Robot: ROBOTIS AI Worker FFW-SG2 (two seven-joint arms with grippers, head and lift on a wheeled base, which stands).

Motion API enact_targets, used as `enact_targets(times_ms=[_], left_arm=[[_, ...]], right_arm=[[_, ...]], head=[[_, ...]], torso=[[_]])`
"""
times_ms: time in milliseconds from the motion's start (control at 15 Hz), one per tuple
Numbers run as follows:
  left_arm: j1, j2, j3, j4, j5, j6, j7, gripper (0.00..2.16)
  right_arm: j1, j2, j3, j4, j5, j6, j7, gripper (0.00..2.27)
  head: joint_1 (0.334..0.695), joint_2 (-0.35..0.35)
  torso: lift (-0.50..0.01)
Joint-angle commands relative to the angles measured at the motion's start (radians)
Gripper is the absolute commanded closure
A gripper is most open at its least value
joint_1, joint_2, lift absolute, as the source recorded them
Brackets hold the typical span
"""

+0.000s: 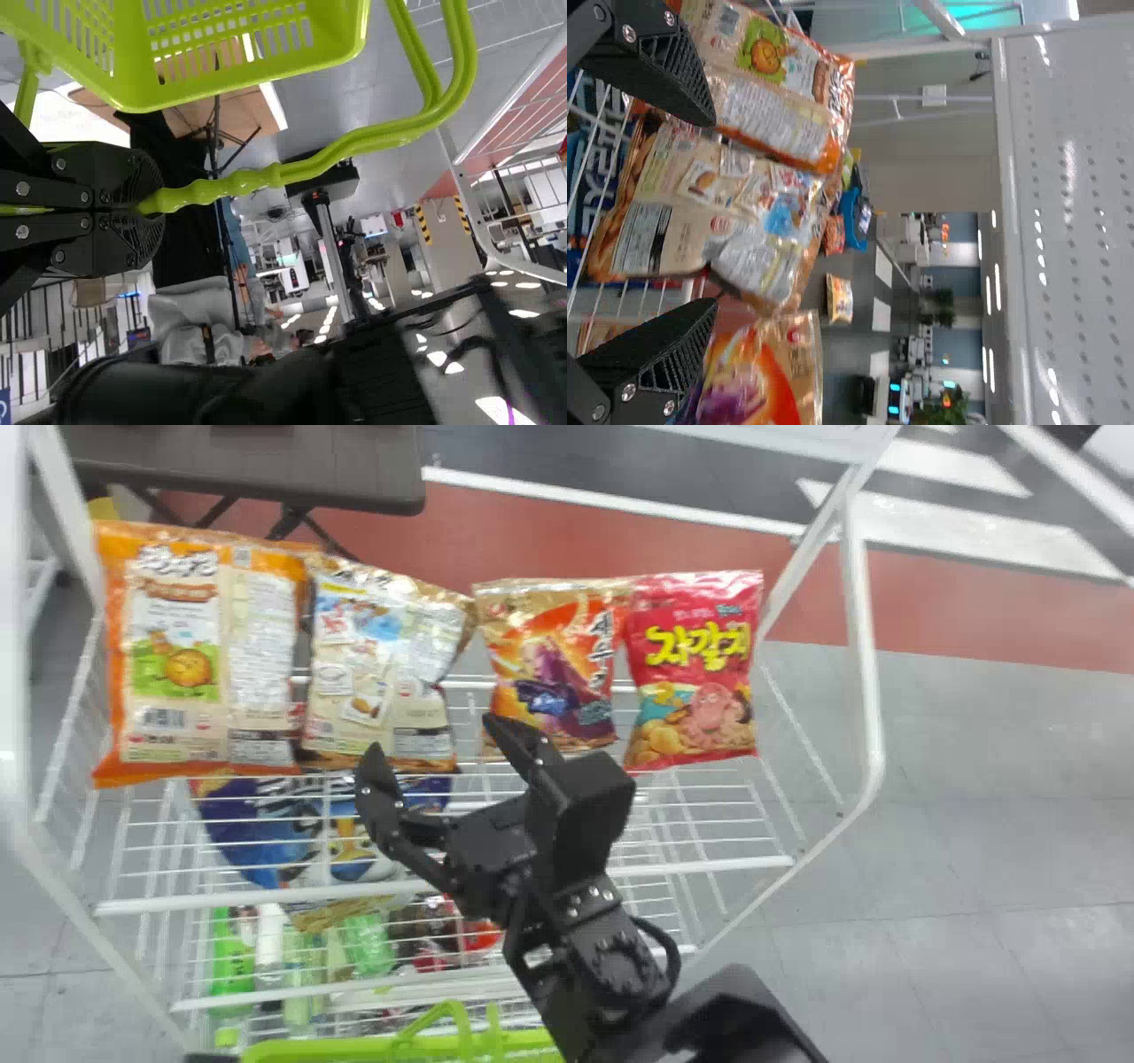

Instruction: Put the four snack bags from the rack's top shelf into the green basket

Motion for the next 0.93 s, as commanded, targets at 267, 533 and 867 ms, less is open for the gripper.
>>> enact_targets(times_ms=[267,533,867], left_arm=[[-0.006,0.012,-0.012,0.000,0.003,-0.003,0.008,2.15],[-0.007,0.023,-0.017,-0.002,0.014,0.000,0.029,2.15],[-0.011,0.029,-0.025,-0.005,0.014,0.000,0.035,2.15]], right_arm=[[-0.249,0.100,0.093,0.286,0.004,0.014,0.000,0.10],[-0.384,0.100,0.101,0.404,-0.041,0.078,0.060,0.10],[-0.488,0.100,0.113,0.536,-0.041,0.082,0.114,0.11]], head=[[0.695,-0.024],[0.695,0.022],[0.695,0.055]], torso=[[0.000],[0.000],[0.000]])
